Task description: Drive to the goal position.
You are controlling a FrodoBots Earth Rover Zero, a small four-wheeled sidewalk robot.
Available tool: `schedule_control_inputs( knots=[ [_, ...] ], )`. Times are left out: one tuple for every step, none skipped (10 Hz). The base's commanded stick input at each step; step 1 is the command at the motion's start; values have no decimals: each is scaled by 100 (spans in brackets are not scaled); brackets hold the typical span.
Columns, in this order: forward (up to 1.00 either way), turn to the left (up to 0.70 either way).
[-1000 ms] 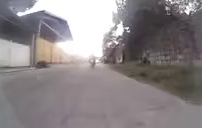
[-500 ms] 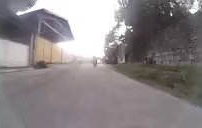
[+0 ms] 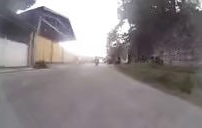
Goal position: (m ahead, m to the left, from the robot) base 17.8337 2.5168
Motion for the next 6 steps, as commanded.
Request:
schedule_control_inputs(
  knots=[
    [100,0],
    [100,0],
    [100,0],
    [100,0],
    [100,0],
    [100,0]
  ],
)
